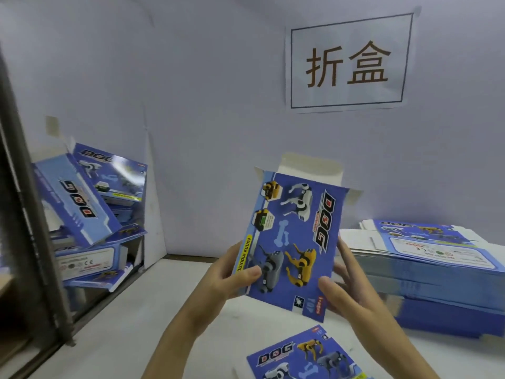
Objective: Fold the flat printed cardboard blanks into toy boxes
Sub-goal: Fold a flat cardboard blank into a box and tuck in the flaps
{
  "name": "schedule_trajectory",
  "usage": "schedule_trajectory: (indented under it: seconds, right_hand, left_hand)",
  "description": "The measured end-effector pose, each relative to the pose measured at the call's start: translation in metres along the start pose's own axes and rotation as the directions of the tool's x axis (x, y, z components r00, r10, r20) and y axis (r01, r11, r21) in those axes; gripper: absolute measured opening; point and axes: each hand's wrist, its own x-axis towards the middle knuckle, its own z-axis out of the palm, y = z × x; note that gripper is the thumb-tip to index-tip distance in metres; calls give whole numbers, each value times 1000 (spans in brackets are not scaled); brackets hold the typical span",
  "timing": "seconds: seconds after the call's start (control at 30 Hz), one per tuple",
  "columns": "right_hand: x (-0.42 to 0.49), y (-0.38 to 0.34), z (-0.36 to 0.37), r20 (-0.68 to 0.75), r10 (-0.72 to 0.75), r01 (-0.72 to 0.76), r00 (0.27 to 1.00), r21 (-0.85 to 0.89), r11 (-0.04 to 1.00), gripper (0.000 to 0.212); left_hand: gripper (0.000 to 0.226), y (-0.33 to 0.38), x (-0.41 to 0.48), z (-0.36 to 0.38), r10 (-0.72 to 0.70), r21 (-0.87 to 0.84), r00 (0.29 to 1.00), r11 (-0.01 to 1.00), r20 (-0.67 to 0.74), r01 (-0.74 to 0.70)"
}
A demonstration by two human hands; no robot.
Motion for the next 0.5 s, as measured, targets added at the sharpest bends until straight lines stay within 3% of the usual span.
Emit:
schedule_trajectory:
  seconds: [0.07,0.13,0.17,0.23,0.27,0.3,0.33,0.4,0.43,0.47,0.5]
  right_hand:
    - [0,3,5,26,34,-33,999,-14,999,68]
    - [1,6,10,38,51,-51,998,-2,999,67]
    - [1,8,13,44,71,-72,997,11,997,65]
    - [0,10,20,69,114,-117,991,38,992,62]
    - [-1,13,23,84,133,-136,988,32,990,62]
    - [-2,16,25,99,147,-149,984,14,989,63]
    - [-2,18,26,112,161,-161,981,-6,987,64]
    - [-3,22,27,131,180,-174,975,-55,983,67]
    - [-3,24,26,138,191,-180,972,-93,979,68]
    - [-3,26,25,145,207,-188,968,-133,973,69]
    - [-3,28,24,150,225,-198,963,-175,964,67]
  left_hand:
    - [33,15,2,-22,-54,-2,985,998,-164,55]
    - [26,45,19,-54,-69,-124,905,992,-419,18]
    - [29,64,31,-74,-61,-233,849,970,-525,-75]
    - [43,104,56,-108,32,-428,774,818,-633,-384]
    - [54,118,67,-118,60,-442,734,764,-677,-470]
    - [61,120,75,-121,66,-401,701,780,-710,-481]
    - [66,112,83,-118,63,-320,688,852,-723,-414]
    - [69,66,87,-93,88,-17,769,992,-633,-127]
    - [64,34,83,-75,57,187,853,981,-519,48]
    - [57,1,74,-57,-68,369,928,905,-365,212]
    - [62,-31,62,-38,-271,524,937,777,-221,349]
